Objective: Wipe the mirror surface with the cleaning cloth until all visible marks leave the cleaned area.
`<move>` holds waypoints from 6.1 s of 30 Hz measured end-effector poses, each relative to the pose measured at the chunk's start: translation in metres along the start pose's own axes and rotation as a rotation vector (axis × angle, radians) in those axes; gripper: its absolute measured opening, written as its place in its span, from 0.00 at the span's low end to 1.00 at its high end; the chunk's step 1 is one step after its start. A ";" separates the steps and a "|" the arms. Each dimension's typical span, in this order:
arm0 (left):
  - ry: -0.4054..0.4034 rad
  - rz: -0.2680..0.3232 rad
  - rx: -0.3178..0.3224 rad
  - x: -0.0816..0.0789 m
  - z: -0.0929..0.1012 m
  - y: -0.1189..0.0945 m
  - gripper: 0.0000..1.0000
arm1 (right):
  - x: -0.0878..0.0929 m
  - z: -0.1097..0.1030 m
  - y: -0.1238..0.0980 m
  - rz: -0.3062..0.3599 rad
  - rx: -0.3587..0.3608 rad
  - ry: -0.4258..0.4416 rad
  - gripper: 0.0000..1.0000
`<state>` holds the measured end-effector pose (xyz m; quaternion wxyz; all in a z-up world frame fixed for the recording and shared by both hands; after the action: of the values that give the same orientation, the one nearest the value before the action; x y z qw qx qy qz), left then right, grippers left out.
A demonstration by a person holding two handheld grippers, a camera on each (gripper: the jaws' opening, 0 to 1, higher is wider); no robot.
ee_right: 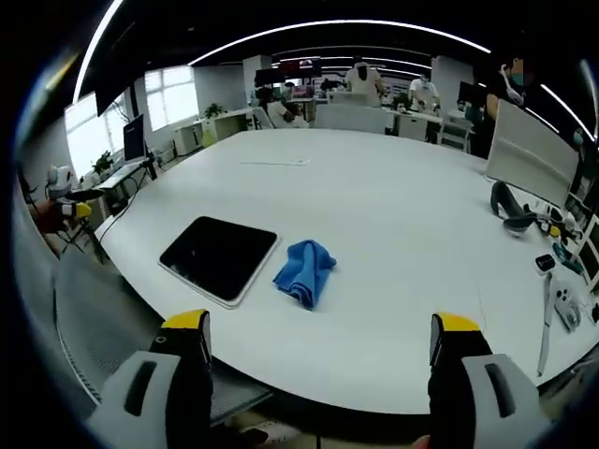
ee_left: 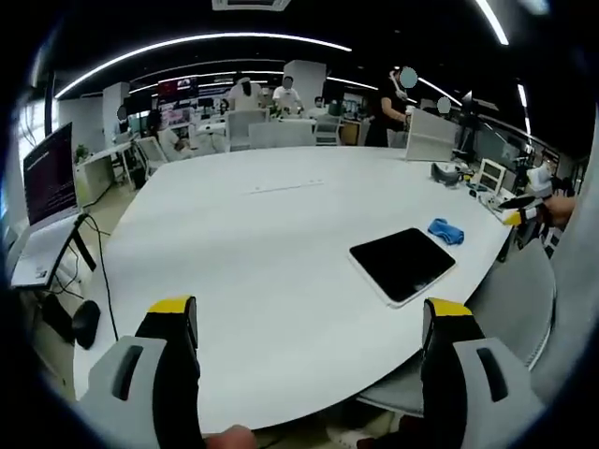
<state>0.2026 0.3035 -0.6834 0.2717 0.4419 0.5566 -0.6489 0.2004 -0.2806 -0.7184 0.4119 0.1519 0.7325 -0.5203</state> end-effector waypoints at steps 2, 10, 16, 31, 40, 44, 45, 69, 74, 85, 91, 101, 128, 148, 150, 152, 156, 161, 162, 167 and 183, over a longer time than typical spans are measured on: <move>0.030 -0.015 0.008 0.001 0.002 0.001 0.99 | -0.001 -0.002 0.003 -0.022 -0.001 -0.005 0.96; 0.015 0.066 0.002 -0.005 0.000 -0.004 0.99 | -0.006 -0.001 -0.002 0.011 0.041 0.028 0.98; 0.022 0.051 0.000 -0.006 -0.001 -0.004 0.99 | 0.001 -0.002 -0.004 0.017 0.042 0.043 0.98; -0.033 0.036 0.017 -0.005 0.007 0.004 0.99 | 0.010 -0.008 0.001 0.042 0.038 0.115 0.96; -0.077 0.022 0.003 -0.002 0.008 0.008 0.99 | -0.001 -0.015 0.009 0.040 0.018 0.092 0.97; -0.062 0.033 0.012 -0.004 0.011 0.009 0.99 | -0.003 -0.017 0.009 0.044 0.009 0.090 0.96; -0.069 0.035 0.010 -0.004 0.010 0.010 0.99 | -0.003 -0.016 0.008 0.043 0.008 0.090 0.96; -0.068 0.063 0.012 -0.016 0.000 0.009 0.99 | -0.004 -0.018 0.008 0.057 0.013 0.137 0.92; -0.085 0.066 -0.003 -0.010 -0.003 0.009 0.99 | -0.007 -0.026 0.014 0.021 -0.006 0.086 0.92; -0.067 0.052 -0.002 -0.004 -0.001 0.013 0.99 | -0.007 -0.022 0.015 0.032 0.028 0.110 0.90; -0.075 0.062 -0.002 -0.006 -0.004 0.012 0.99 | -0.006 -0.021 0.015 0.040 0.052 0.131 0.96; -0.038 0.044 0.007 -0.002 0.000 0.014 0.99 | -0.008 -0.025 0.017 0.065 0.049 0.154 0.98; -0.030 0.039 0.012 -0.012 -0.008 0.015 0.99 | -0.010 -0.020 0.012 0.037 0.059 0.133 0.93; -0.026 0.042 0.024 -0.014 -0.005 0.022 0.99 | -0.053 -0.022 0.025 -0.029 0.058 0.120 0.90; -0.021 0.039 0.029 -0.013 -0.005 0.023 0.99 | -0.060 -0.020 0.031 -0.040 0.063 0.115 0.89; -0.017 0.030 0.031 -0.011 -0.004 0.024 0.99 | -0.066 -0.019 0.036 -0.072 0.061 0.087 0.89; -0.030 -0.005 0.033 -0.008 -0.006 0.026 0.99 | -0.076 -0.014 0.043 -0.103 0.070 0.090 0.89; -0.042 -0.002 0.044 -0.008 -0.007 0.030 0.99 | -0.093 -0.011 0.053 -0.123 0.060 0.094 0.82; -0.024 0.012 0.041 -0.008 -0.006 0.030 0.99 | -0.097 -0.011 0.057 -0.124 0.055 0.097 0.81; -0.050 0.030 0.039 -0.008 -0.005 0.033 0.99 | -0.100 -0.010 0.078 -0.140 0.036 0.133 0.79; -0.059 -0.003 0.005 0.010 -0.005 0.023 0.99 | -0.042 0.010 0.143 -0.264 0.009 0.216 0.25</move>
<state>0.2190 0.3043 -0.7029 0.2861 0.4224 0.5474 -0.6634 0.3239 -0.2219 -0.7781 0.2583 0.1114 0.7838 -0.5537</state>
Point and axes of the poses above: the point that each gripper's makers call its tool centre point, and the gripper's own axes: y roughly forward along the fingers, z roughly to its right, x roughly out of its underside, the point moved 7 cm from there along -y, roughly backward along the fingers, and after that the axes turned 9 degrees about -x, right-handed, at the moved point
